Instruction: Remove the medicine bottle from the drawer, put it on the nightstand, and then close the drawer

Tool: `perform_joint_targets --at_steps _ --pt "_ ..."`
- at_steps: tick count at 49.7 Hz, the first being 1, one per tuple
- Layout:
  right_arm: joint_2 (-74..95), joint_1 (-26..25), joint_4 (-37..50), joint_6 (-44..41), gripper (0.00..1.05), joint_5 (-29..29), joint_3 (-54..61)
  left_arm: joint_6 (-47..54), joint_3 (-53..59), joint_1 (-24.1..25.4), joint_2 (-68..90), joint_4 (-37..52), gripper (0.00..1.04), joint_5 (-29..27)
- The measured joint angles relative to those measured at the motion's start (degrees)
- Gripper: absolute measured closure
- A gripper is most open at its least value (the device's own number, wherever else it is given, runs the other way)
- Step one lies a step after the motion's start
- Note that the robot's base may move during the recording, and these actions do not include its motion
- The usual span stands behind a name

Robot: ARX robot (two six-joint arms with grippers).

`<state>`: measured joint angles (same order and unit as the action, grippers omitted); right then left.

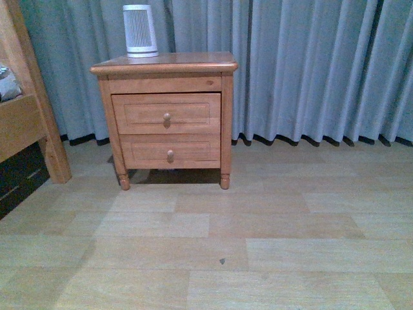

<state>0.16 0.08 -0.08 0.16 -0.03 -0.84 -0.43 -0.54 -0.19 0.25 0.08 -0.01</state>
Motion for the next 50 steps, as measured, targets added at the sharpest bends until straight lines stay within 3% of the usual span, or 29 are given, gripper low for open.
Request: perform_joint_targets --at_steps 50 --pt "0.00 0.00 0.00 0.00 0.07 0.00 0.00 0.00 0.00 -0.02 0.00 0.00 0.06 0.00"
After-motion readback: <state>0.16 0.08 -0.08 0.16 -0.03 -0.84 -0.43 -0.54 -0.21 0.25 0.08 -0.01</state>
